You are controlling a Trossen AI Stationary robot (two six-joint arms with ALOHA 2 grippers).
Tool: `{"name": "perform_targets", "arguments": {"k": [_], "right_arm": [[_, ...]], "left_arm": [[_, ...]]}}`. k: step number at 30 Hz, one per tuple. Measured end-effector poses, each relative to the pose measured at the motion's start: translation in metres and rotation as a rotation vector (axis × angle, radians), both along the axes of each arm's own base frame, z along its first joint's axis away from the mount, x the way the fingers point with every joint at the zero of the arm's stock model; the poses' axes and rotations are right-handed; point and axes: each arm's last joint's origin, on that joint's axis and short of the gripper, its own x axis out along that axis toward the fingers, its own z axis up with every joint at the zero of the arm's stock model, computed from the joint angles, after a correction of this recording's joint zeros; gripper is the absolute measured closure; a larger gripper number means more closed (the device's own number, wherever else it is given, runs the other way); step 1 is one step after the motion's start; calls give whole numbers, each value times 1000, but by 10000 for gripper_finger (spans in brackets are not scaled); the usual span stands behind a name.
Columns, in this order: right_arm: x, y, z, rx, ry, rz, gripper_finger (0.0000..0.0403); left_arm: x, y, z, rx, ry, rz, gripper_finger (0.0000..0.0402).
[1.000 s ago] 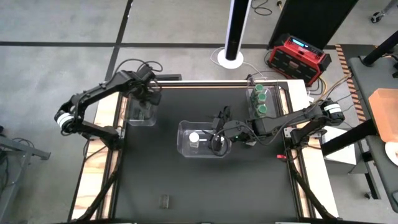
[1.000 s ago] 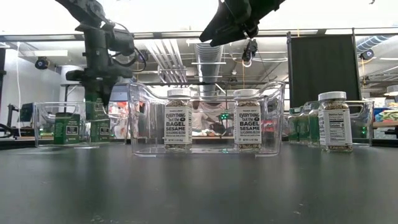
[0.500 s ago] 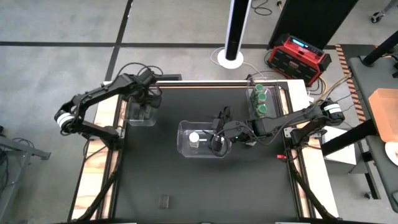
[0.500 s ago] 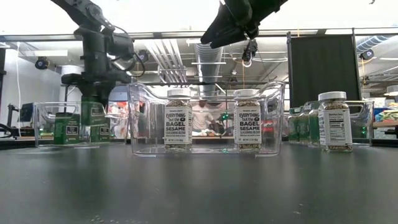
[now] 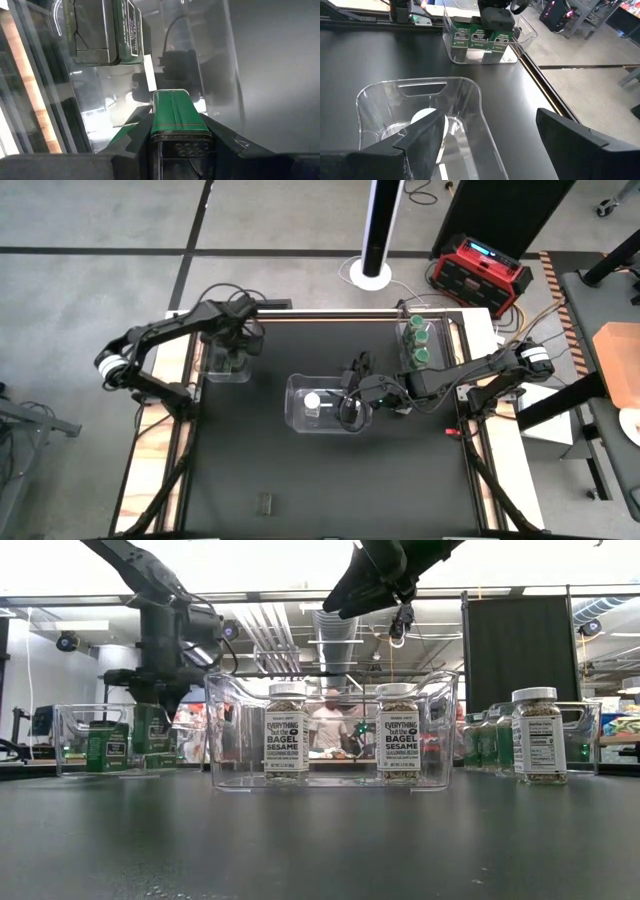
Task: Sort spices by type
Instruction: Put the black seasoning can into the top left transparent bin
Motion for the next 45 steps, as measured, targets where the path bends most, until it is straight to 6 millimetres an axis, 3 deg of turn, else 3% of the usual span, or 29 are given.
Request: {"name": "perform_targets", "arguments": {"k": [21,34,45], "right_arm": [[-1,0,-4,7,6,-5,97],[-1,0,-4,12,3,-7,99],[-1,0,-4,12,3,-7,100]], "left_arm": [[6,4,-9,-6,8,-13,287],[1,-1,-25,-24,26,-15,287],[2,0,-25,-12,16,-23,276]]}}
